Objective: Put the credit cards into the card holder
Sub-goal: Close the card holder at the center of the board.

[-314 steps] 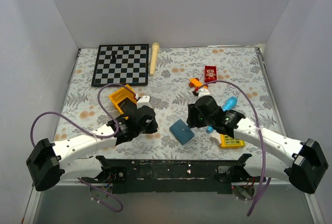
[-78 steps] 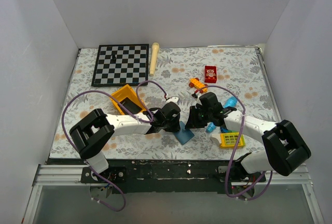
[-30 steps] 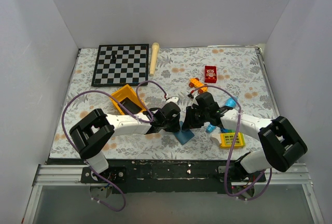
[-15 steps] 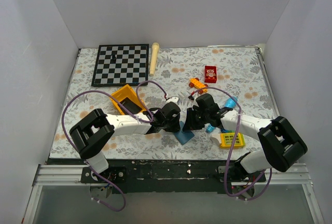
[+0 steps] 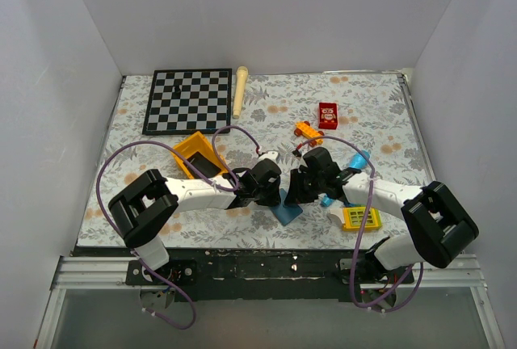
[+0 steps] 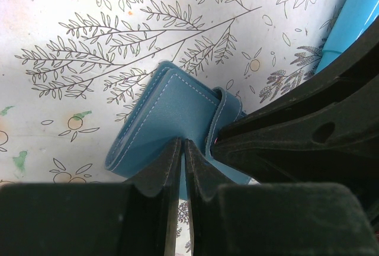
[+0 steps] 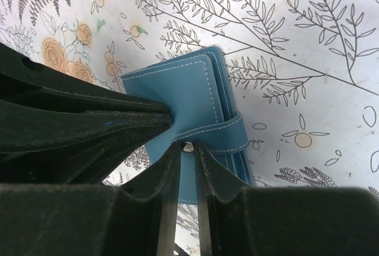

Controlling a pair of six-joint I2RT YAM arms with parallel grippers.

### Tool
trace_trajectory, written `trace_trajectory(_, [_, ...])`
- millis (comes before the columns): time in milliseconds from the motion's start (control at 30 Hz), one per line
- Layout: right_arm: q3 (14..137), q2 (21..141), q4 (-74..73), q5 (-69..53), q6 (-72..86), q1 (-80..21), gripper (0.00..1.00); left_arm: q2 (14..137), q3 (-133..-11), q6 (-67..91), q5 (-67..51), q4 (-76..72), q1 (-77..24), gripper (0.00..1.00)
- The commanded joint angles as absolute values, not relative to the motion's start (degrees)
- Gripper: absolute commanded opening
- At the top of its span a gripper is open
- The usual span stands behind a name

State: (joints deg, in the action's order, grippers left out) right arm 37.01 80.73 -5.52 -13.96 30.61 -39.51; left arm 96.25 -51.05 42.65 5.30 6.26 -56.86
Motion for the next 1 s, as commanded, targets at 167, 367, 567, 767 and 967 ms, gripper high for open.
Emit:
trace_trajectory(167, [40.42,82.79,-10.63,-9.41,32.25,-41.31,0.24,96.86,-50.71,42.8,5.01,6.24,-57.04,0.06])
trace_trajectory(367, [44.82,85.51,-15.55,-6.77,32.61,-43.24,0.24,96.94,-50.36,42.98,5.01,5.98,-57.04,0.06])
trace_trajectory(567, [48.69,89.2,-20.21,-3.61,33.31,-45.87,0.24,96.94,-50.27,43.15,5.01,5.89,-57.04,0.06])
trace_trajectory(767, [50.8,92.81,-22.85,-2.64,34.27,-47.63,0.24,96.59,-50.1,43.07,5.18,5.89,-57.04,0.07])
trace_trajectory(967, [51.42,95.27,-24.17,-0.27,35.24,-48.95,0.24,96.24,-49.31,43.24,5.45,5.71,-57.04,0.06])
